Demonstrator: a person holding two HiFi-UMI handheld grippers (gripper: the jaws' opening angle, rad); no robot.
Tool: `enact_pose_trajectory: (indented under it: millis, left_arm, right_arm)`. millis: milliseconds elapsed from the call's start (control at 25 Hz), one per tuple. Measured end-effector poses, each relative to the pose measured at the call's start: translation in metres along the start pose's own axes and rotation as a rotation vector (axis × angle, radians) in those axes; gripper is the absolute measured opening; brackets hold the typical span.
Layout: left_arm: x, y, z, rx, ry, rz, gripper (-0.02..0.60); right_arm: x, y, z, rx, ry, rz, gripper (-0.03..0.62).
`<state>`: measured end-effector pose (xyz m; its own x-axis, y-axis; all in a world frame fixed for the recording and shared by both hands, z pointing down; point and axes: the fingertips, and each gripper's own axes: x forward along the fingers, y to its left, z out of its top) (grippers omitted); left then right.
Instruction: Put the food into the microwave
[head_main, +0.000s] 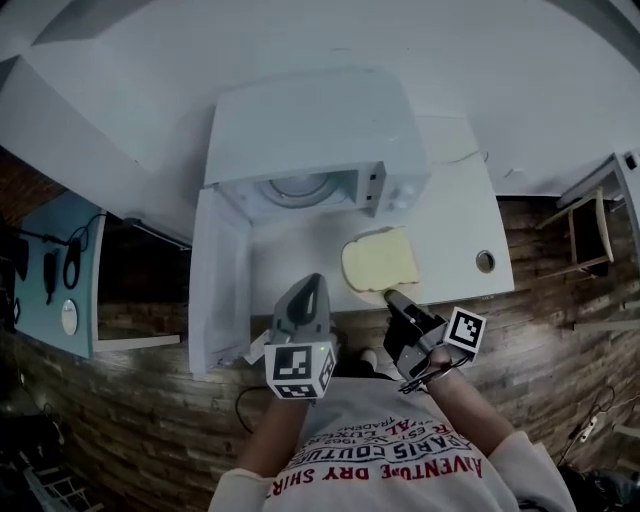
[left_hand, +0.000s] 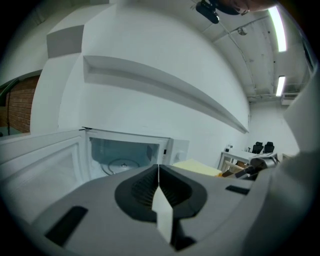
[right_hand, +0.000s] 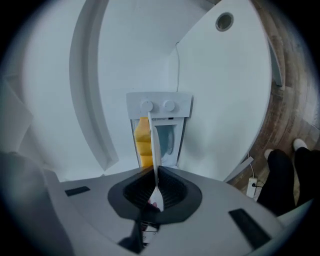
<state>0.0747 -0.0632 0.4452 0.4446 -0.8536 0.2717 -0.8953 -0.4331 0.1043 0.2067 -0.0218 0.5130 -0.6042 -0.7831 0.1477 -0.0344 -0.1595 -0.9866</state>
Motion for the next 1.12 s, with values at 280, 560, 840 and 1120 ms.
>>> enact_pose_trajectory:
  millis: [280, 560, 840, 1120]
  left_arm:
    - [0.025, 0.056, 0.011, -0.032, -0.008, 0.017, 0.009]
    - [0.055, 0.093, 0.027, 0.002, -0.019, -0.011, 0.009]
    - [0.072, 0.102, 0.017, -0.023, 0.013, -0.039, 0.009]
    - [0.080, 0.122, 0.015, -0.032, 0.018, 0.039, 0.009]
  right_arm:
    - [0.060, 0.006, -0.008, 0.008, 0.022, -0.016, 0.023]
    - [0.115, 0.009, -0.006, 0.027, -0.005, -0.018, 0.023]
    - [0.152, -0.004, 0.009, 0.028, -0.057, -0.055, 0.025]
    - [0.193, -0.016, 0.024, -0.018, -0.003, -0.078, 0.023]
